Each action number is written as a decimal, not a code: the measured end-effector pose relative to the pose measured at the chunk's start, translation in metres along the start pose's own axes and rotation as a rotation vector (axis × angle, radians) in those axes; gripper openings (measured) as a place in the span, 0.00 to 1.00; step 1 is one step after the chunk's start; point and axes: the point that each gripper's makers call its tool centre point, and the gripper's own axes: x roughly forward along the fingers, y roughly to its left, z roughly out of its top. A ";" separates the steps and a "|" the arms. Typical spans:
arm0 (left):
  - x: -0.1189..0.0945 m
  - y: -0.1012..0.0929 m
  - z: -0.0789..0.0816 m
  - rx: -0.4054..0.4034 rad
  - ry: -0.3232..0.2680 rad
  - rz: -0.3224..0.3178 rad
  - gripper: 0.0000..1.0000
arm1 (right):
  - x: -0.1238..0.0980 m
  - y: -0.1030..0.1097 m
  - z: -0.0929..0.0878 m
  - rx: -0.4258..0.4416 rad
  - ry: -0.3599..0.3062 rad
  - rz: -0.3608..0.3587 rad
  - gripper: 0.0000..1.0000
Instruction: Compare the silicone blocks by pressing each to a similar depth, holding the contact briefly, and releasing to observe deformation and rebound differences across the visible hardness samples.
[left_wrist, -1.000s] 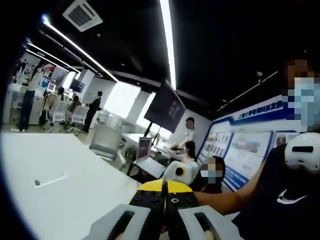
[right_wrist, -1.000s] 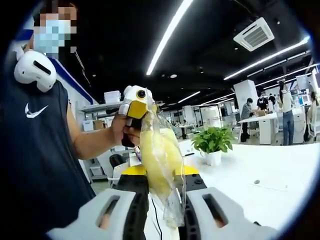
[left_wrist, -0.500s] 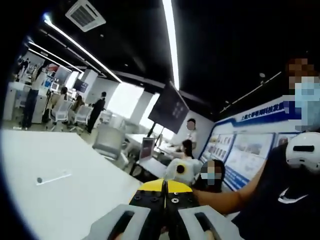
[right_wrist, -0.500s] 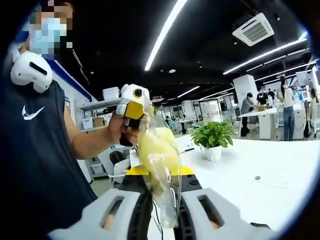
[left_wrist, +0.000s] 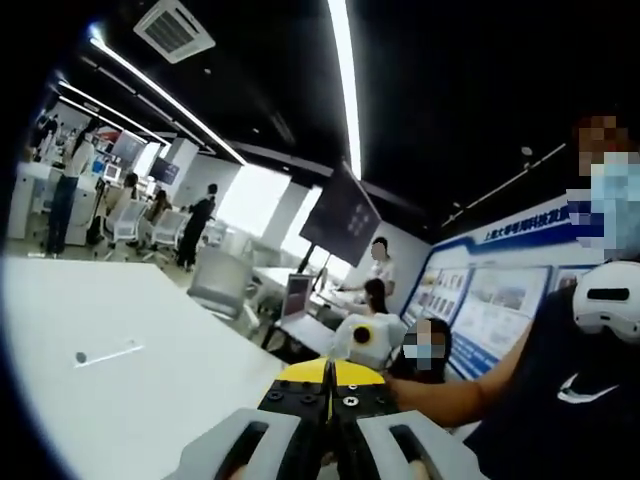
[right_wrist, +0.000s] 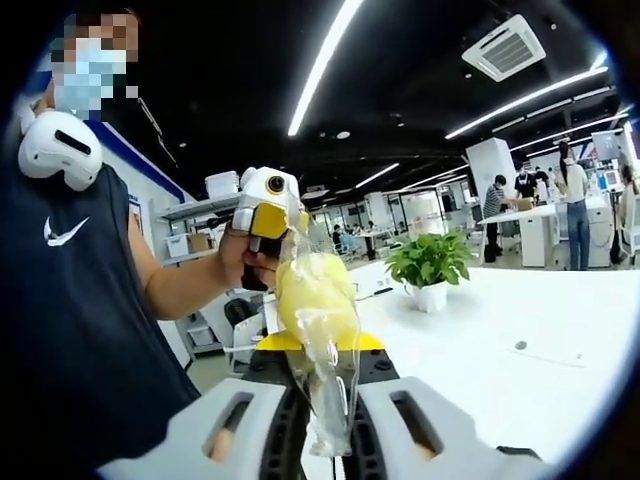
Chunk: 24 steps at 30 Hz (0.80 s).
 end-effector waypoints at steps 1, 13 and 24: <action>0.000 0.000 0.000 0.001 0.000 0.000 0.00 | 0.000 0.000 0.000 0.000 0.002 0.001 0.01; -0.006 0.005 0.000 -0.001 -0.009 0.015 0.00 | 0.007 0.000 -0.002 0.008 0.015 0.010 0.00; -0.013 0.012 -0.001 0.030 -0.002 0.034 0.00 | 0.013 0.000 -0.006 0.048 0.032 0.027 0.01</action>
